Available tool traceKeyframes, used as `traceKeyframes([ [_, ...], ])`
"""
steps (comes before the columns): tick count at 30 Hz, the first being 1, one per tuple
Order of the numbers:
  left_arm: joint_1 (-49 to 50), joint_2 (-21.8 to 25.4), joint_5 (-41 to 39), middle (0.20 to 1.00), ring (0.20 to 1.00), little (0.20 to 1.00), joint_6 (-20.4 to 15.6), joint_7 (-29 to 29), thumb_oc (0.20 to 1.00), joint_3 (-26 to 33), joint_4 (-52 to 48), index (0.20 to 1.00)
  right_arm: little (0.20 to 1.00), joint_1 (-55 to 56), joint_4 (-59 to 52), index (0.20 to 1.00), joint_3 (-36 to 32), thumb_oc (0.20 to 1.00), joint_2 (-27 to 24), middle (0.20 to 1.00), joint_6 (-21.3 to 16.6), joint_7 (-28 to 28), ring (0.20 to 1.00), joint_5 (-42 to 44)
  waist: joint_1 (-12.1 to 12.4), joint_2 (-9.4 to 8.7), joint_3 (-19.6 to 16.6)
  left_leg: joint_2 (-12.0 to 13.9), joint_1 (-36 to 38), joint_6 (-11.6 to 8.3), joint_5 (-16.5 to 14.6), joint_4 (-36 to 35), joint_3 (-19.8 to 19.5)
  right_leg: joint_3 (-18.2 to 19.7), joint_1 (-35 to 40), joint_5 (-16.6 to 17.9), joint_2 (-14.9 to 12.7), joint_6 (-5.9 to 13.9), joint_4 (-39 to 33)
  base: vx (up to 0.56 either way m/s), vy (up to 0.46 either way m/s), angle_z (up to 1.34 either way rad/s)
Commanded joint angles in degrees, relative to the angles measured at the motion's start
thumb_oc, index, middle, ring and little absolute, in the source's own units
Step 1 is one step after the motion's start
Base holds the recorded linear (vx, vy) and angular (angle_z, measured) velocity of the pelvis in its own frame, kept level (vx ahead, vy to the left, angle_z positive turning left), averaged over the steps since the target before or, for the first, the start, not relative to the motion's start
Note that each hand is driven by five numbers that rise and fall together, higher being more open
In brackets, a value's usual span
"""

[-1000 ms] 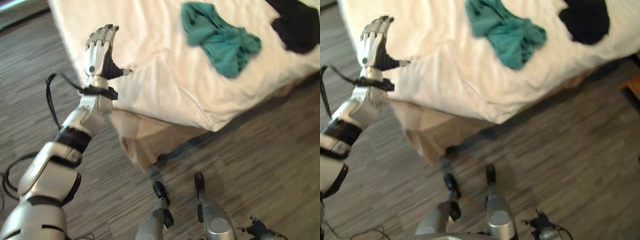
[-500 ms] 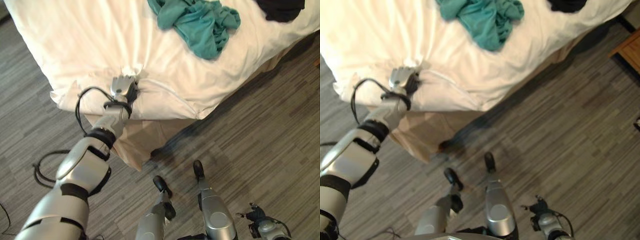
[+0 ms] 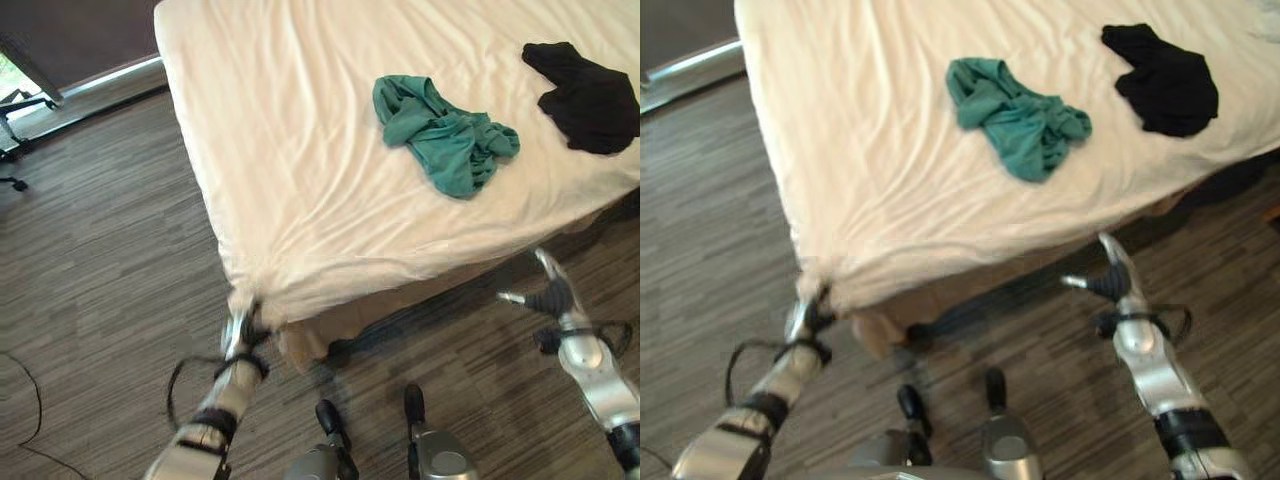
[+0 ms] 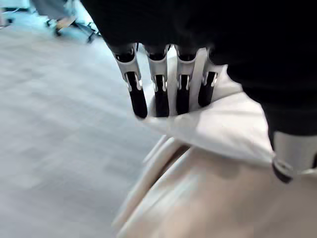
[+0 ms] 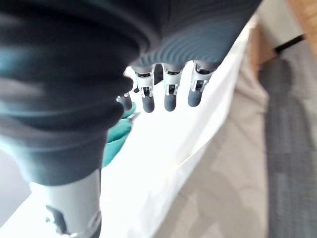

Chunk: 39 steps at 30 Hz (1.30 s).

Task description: Tidy up the quilt and then pick up the clothes from the bed and put them into the laundry hamper.

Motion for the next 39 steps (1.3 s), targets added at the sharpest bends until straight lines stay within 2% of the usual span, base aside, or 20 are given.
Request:
traceKeyframes([
  [1,12.65,1.41,1.92,1.000,1.000,1.000,7.22,-4.89,1.000,-1.48,9.72,1.000,0.570,-9.97,-3.80,0.570,-0.63,0.570,0.12,0.570,-3.14,-0.31,0.570,-2.68,4.74,-4.92,4.77,3.46,3.06,-6.73,-3.05,0.14,-0.67,-3.53,-1.49,-4.44,-4.67,7.06,1.83,-0.05,-0.046,0.23],
  [2,14.74,0.88,3.61,1.000,1.000,1.000,7.27,-5.99,1.000,-3.24,9.85,1.000,0.200,-16.61,-4.08,0.200,3.64,0.200,0.97,0.200,-3.34,0.80,0.200,-1.18,6.80,-4.74,4.98,3.79,2.57,-7.24,-2.78,0.14,-1.47,-4.93,-1.00,-4.70,-4.91,7.09,1.72,-0.05,-0.046,0.35],
  [3,14.70,0.86,3.62,1.000,1.000,1.000,7.27,-6.00,1.000,-3.13,9.84,1.000,0.200,-16.83,-3.94,0.200,3.77,0.200,0.98,0.200,-3.38,0.76,0.200,-1.15,6.66,-4.74,4.91,3.80,2.31,-7.20,-2.58,0.14,-1.55,-4.98,-1.19,-4.52,-4.89,7.03,1.66,-0.09,-0.086,0.45],
  [5,15.66,0.39,3.81,1.000,1.000,1.000,6.42,-6.73,1.000,-6.02,8.39,1.000,0.200,-27.51,0.46,0.200,10.35,0.200,2.73,0.200,-3.32,2.14,0.200,1.95,9.42,-4.37,5.46,4.10,0.63,-7.94,-1.84,0.14,-3.18,-6.88,-1.26,-4.56,-5.18,6.93,1.48,-0.08,-0.077,0.65],
  [6,15.59,0.35,3.81,1.000,1.000,1.000,6.42,-6.74,1.000,-5.94,8.39,1.000,0.200,-27.75,0.63,0.200,10.48,0.200,2.74,0.200,-3.39,2.10,0.200,1.98,9.28,-4.35,5.42,4.10,0.38,-7.90,-1.66,0.14,-3.27,-6.95,-1.44,-4.40,-5.17,6.88,1.42,-0.10,-0.066,1.05],
  [8,15.07,0.40,1.95,1.000,1.000,1.000,5.13,-7.25,1.000,-9.13,6.76,1.000,0.200,-40.87,10.41,0.200,17.64,0.200,4.94,0.200,-2.90,2.84,0.200,3.75,12.25,-2.88,6.91,4.12,-2.33,-8.77,-0.56,0.14,-5.40,-8.93,-2.27,-4.31,-5.37,6.80,1.12,-0.13,-0.070,0.99],
  [11,14.39,0.38,1.69,1.000,1.000,1.000,4.31,-7.06,1.000,-11.50,5.75,1.000,0.200,-47.05,17.75,0.200,21.13,0.200,8.00,0.200,-2.85,3.06,0.200,4.83,13.30,-1.53,7.53,4.03,-4.48,-9.19,0.42,0.14,-6.77,-10.33,-3.40,-3.88,-5.56,6.77,0.99,-0.10,-0.045,0.62],
  [12,13.31,0.09,1.20,1.000,1.000,1.000,3.63,-6.81,1.000,-13.68,4.78,1.000,0.200,-49.88,24.77,0.200,22.79,0.200,12.05,0.200,-2.53,3.33,0.200,5.91,14.42,-0.08,8.45,4.00,-6.12,-9.71,1.19,0.14,-7.49,-11.51,-4.13,-3.59,-5.99,6.86,0.91,-0.07,-0.012,0.60],
  [15,12.02,-0.68,0.64,1.000,1.000,1.000,3.13,-6.27,1.000,-15.42,3.67,1.000,0.200,-50.50,31.38,0.200,24.34,0.200,16.26,0.200,-2.15,4.09,0.200,6.22,14.85,1.11,8.96,3.83,-7.54,-9.76,1.61,0.14,-8.01,-12.28,-4.97,-3.33,-6.32,6.92,0.83,-0.07,0.016,0.53],
  [16,10.50,-1.81,-0.09,1.000,1.000,1.000,2.76,-5.80,1.000,-17.01,2.71,1.000,0.200,-47.17,37.38,0.200,24.33,0.200,21.15,0.200,-1.39,4.97,0.200,6.43,14.97,2.15,9.51,3.51,-8.25,-9.72,2.00,0.14,-8.20,-12.40,-5.32,-3.10,-6.57,6.92,0.63,-0.02,0.050,0.35],
  [17,10.23,-2.29,-0.38,1.000,1.000,1.000,2.84,-5.66,1.000,-17.41,2.58,1.000,0.200,-45.52,39.24,0.200,24.47,0.200,22.64,0.200,-1.07,5.59,0.200,6.31,14.97,2.47,9.66,3.39,-8.20,-9.78,1.89,0.14,-8.15,-12.37,-5.20,-3.15,-6.73,6.95,0.59,-0.03,0.067,0.26],
  [22,9.03,-4.08,-0.37,1.000,1.000,1.000,3.34,-4.96,1.000,-17.27,3.40,1.000,0.200,-32.73,43.37,0.200,27.44,0.200,29.05,0.200,0.17,10.06,0.200,2.52,13.61,2.87,9.82,2.76,-7.70,-9.48,1.57,0.14,-8.04,-12.06,-4.94,-3.17,-7.18,6.90,0.82,0.01,0.049,0.01],
  [26,8.32,-3.70,-0.16,1.000,1.000,1.000,3.91,-4.52,1.000,-15.79,4.83,1.000,0.200,-24.88,38.71,0.200,29.09,0.200,28.28,0.200,-0.23,12.92,0.200,2.89,12.31,2.02,9.55,2.42,-6.90,-9.22,1.14,0.14,-7.81,-11.67,-4.31,-3.28,-7.43,6.87,0.82,0.01,0.040,-0.03],
  [28,7.99,-2.90,0.60,1.000,1.000,1.000,4.93,-4.33,1.000,-14.26,5.63,1.000,0.200,-19.95,27.36,0.200,29.81,0.200,24.47,0.200,-1.80,15.09,0.200,5.86,10.97,0.63,8.72,2.35,-5.63,-9.01,0.55,0.14,-7.21,-11.11,-3.57,-3.33,-7.49,6.96,0.72,0.04,0.031,0.00],
  [29,7.99,-2.91,0.60,1.000,1.000,1.000,4.93,-4.33,1.000,-14.27,5.63,1.000,0.200,-19.95,27.35,0.200,29.81,0.200,24.47,0.200,-1.79,15.09,0.200,5.86,10.98,0.63,8.72,2.35,-5.62,-9.01,0.54,0.14,-7.21,-11.10,-3.57,-3.33,-7.49,6.96,0.72,0.04,0.041,-0.04],
  [31,7.60,-1.72,1.33,1.000,1.000,1.000,5.73,-4.38,1.000,-12.34,5.56,1.000,0.200,-17.42,8.27,0.200,27.81,0.200,16.30,0.200,-4.17,18.27,0.200,11.68,9.22,-1.14,7.99,2.55,-3.78,-8.75,-0.26,0.14,-6.04,-10.23,-2.80,-3.60,-7.33,7.06,0.84,0.04,0.051,-0.09],
  [33,7.78,-1.39,1.69,1.000,1.000,1.000,5.90,-4.17,1.000,-10.88,5.02,1.000,0.200,-16.05,-2.89,0.200,24.60,0.200,11.05,0.200,-6.11,19.15,0.200,15.20,8.36,-1.94,7.51,2.75,-2.33,-8.49,-0.90,0.14,-5.16,-9.73,-2.17,-3.89,-7.23,7.14,1.01,0.05,0.019,-0.26],
  [36,8.10,-1.68,1.31,1.000,1.000,1.000,6.14,-3.67,1.000,-10.10,4.78,1.000,0.200,-16.20,-9.28,0.200,19.16,0.200,7.44,0.200,-7.92,17.11,0.200,18.48,7.68,-2.19,7.07,2.81,-1.28,-8.21,-1.19,0.14,-4.47,-9.26,-2.08,-4.25,-7.20,7.22,1.61,0.00,0.004,-0.50],
  [38,7.91,-2.31,0.58,1.000,1.000,1.000,6.36,-2.82,1.000,-9.72,4.53,1.000,0.200,-18.48,-8.81,0.200,16.29,0.200,7.03,0.200,-8.67,13.45,0.200,18.12,7.47,-2.11,7.12,2.73,-0.82,-7.68,-1.18,0.14,-3.73,-8.55,-2.68,-4.21,-7.18,7.18,2.08,-0.05,0.037,-0.27],
  [39,7.33,-2.93,0.21,1.000,1.000,1.000,6.52,-1.48,1.000,-9.90,4.35,1.000,0.200,-21.74,-3.42,0.200,14.88,0.200,7.77,0.200,-8.09,9.53,0.200,17.10,7.51,-2.00,7.66,2.33,-0.16,-7.08,-1.34,0.14,-3.30,-7.53,-3.13,-4.36,-7.12,7.20,2.62,-0.05,0.082,-0.35],
])
